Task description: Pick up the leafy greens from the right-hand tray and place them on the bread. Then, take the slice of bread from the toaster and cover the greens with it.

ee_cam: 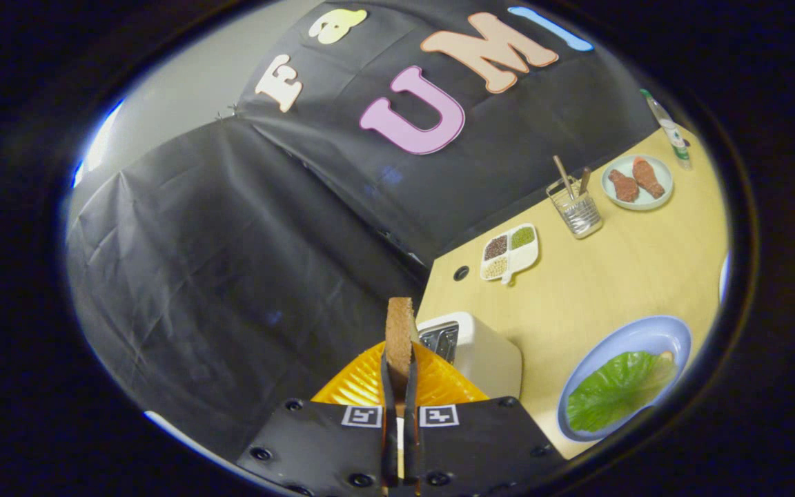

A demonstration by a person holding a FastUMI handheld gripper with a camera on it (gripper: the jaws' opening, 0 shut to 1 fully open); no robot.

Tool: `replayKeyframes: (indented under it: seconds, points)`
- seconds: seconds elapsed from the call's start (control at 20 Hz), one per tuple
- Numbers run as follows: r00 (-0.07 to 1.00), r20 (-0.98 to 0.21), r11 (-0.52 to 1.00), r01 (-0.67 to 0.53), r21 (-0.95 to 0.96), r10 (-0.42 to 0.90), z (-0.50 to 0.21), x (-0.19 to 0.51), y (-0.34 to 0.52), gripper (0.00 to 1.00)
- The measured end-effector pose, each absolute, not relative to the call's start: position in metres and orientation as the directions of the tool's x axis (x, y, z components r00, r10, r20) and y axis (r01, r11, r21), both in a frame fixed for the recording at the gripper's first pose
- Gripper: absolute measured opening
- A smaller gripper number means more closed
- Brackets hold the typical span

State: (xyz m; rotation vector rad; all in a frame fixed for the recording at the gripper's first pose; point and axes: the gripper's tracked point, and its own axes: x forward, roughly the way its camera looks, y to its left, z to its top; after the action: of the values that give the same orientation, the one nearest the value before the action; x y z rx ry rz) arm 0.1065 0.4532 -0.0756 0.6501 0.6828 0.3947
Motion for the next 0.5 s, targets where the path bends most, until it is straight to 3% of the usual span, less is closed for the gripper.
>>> replayKeyframes:
  seconds: [0.5]
  points:
    - [0.746,-0.365,0.631,-0.093,0.770,0.556,-0.092,0.071,0.357,0.06]
